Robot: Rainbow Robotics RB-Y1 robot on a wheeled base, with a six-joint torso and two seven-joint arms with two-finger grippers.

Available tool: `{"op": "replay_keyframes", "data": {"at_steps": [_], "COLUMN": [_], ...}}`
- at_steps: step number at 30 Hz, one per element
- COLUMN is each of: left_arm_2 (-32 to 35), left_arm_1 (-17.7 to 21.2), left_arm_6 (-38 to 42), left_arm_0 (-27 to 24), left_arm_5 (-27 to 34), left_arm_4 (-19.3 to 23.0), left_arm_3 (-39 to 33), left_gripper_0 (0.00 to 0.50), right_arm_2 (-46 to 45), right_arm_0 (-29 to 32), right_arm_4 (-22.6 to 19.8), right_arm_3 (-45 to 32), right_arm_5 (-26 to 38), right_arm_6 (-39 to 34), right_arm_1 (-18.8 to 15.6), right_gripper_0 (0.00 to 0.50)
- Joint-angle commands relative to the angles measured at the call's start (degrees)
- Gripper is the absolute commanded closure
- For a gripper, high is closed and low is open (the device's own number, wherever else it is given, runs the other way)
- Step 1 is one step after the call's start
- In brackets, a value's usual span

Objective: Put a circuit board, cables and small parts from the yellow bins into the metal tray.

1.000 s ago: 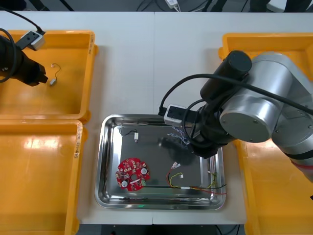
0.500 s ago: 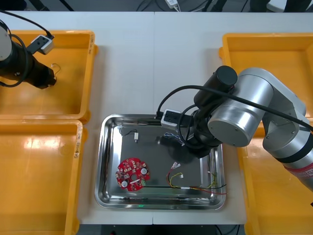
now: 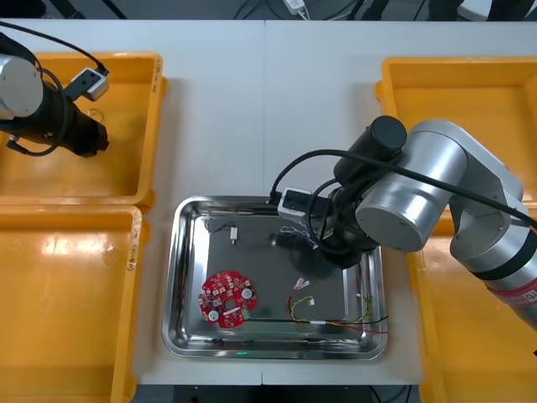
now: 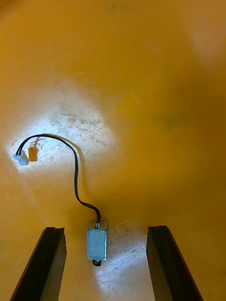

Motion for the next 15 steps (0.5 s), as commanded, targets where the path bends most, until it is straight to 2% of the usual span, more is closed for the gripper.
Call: {"op": "replay_keyframes", "data": {"at_steps": [1, 2, 3, 5, 8, 14, 15], "left_arm_2": [-1.9, -1.9, -1.8, -1.9, -1.9, -1.9, -1.9], "left_arm_1": [-0.5, -0.5, -0.6, -0.6, -0.5, -0.5, -0.5], "left_arm_6": [-0.3, -0.3, -0.4, -0.5, -0.5, -0.2, -0.2], "left_arm_0": [-2.4, -2.4, -2.4, -2.4, -2.4, -2.4, -2.4], "left_arm_5": [-2.6, -3.0, -3.1, -3.2, -3.4, -3.3, -3.3], "left_arm_4": [0.1, 0.2, 0.2, 0.2, 0.6, 0.9, 0.9], "left_arm_3": [1.2, 1.4, 1.5, 2.0, 2.5, 2.5, 2.4], "left_gripper_0": [0.0, 0.0, 0.0, 0.0, 0.0, 0.0, 0.086], "right_arm_2": [0.8, 0.7, 0.7, 0.7, 0.7, -0.3, -0.6], "right_arm_0": [0.6, 0.6, 0.6, 0.5, 0.5, 0.5, 0.5], "right_arm_4": [1.2, 1.3, 1.4, 1.5, 1.5, 0.9, 0.9], "right_arm_3": [-0.5, -0.5, -0.5, -0.5, -0.5, -0.8, -1.1], "right_arm_5": [-0.4, -0.4, -0.4, -0.4, -0.4, 0.3, 0.7], "right_arm_6": [2.0, 2.1, 2.1, 2.2, 2.2, 2.3, 2.4], "right_arm_1": [0.8, 0.9, 0.9, 0.8, 0.9, 0.9, 0.9], "right_gripper_0": [0.408, 0.315, 0.274, 0.128, 0.0, 0.0, 0.0]}}
